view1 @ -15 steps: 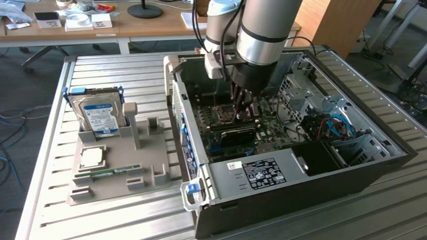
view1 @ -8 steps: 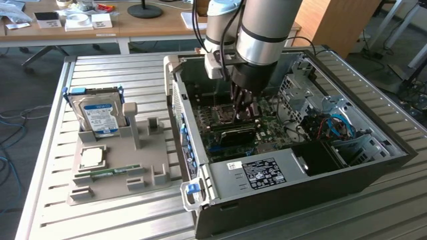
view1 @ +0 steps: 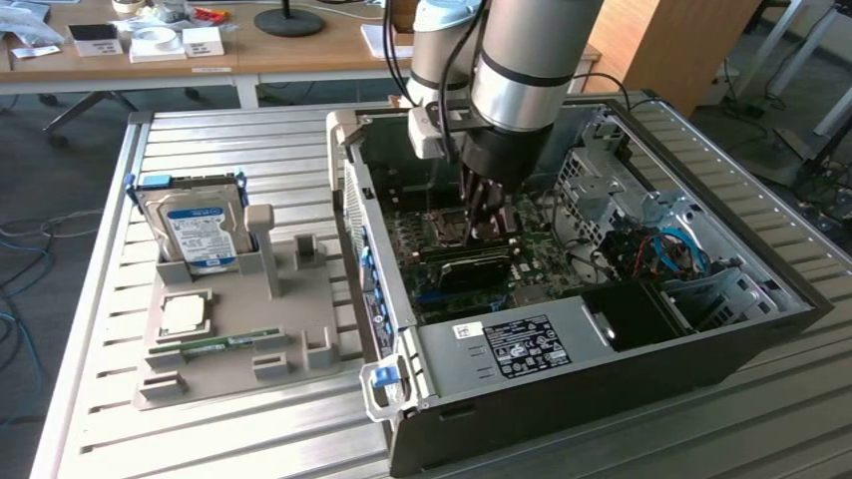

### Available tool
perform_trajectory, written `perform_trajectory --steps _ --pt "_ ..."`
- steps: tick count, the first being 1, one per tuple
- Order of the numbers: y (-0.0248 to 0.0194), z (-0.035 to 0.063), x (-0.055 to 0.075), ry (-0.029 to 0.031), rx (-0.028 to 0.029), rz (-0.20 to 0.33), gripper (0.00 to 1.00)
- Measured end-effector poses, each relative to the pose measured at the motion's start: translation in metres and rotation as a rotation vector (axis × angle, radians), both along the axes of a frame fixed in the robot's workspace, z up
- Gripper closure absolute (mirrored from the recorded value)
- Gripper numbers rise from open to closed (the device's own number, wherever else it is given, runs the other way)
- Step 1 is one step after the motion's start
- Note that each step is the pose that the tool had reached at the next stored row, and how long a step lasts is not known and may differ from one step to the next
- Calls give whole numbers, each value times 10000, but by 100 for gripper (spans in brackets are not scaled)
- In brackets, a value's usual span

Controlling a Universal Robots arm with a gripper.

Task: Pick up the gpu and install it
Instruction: 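Press down on the gpu until it lock into place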

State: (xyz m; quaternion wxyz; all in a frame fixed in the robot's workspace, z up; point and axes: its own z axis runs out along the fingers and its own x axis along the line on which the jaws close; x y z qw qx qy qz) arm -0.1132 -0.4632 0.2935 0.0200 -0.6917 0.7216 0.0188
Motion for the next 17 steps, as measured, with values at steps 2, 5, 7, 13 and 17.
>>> perform_trajectory --steps 2,5,7,13,17 --pt "0 -11 0 -2 4 0 89" --pt "0 -12 0 0 -1 0 89" --pt "0 -12 0 0 -1 0 89" --pt "0 -23 0 0 -1 0 89" --pt "0 -23 0 0 -1 0 89"
